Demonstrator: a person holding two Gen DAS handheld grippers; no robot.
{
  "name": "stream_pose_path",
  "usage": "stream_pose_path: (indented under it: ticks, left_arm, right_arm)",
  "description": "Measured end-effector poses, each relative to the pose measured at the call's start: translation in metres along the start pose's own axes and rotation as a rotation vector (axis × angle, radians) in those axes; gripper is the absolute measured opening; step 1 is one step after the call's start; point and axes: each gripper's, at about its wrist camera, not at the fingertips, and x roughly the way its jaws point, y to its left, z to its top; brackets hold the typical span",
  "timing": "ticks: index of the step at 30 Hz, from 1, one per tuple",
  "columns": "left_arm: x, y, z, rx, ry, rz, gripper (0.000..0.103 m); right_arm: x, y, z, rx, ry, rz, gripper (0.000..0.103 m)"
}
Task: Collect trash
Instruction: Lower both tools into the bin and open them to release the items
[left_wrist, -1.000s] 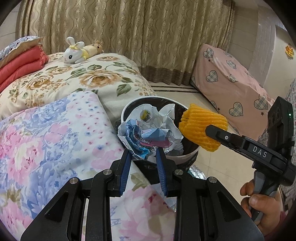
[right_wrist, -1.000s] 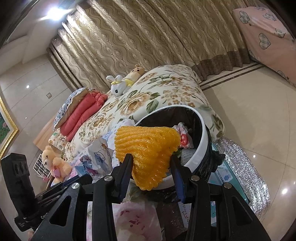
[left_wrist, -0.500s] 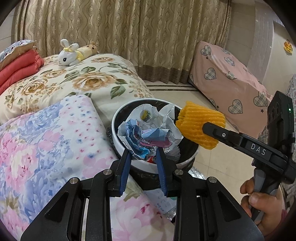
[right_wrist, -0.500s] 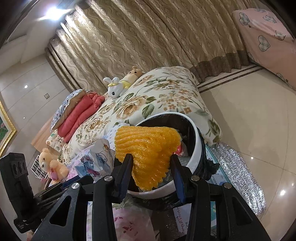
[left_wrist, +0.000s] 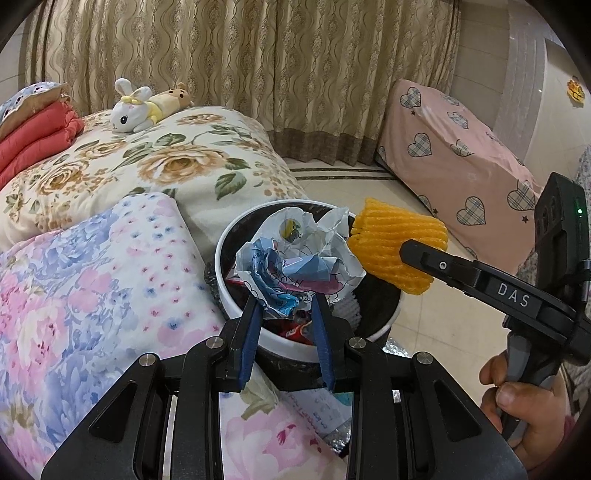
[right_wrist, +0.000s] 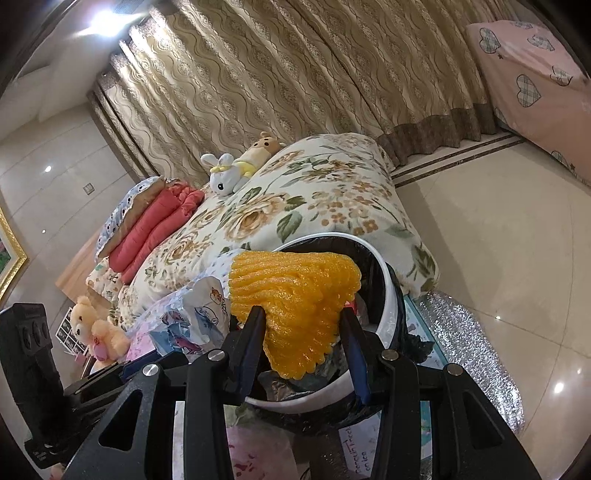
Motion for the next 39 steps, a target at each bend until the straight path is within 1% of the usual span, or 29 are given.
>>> stream_pose_path:
  ticks: [17, 30, 39]
  left_arm:
    - [0.021, 0.004, 0.008, -0.008, 0.025, 0.0, 0.026]
    - [0.027, 0.006, 0.009, -0.014, 0.039, 0.003, 0.026]
    - [0.03, 0.009, 0.011, -0.017, 0.049, 0.007, 0.026]
  right_arm:
    - [0.013, -0.004, 0.006, -0.012, 0.026, -0.028, 0.042]
    - [0.02, -0.002, 0.009, -0.017, 0.039, -0.032, 0.043]
    - [0.025, -0.002, 0.009, -0.018, 0.046, -0.032, 0.045]
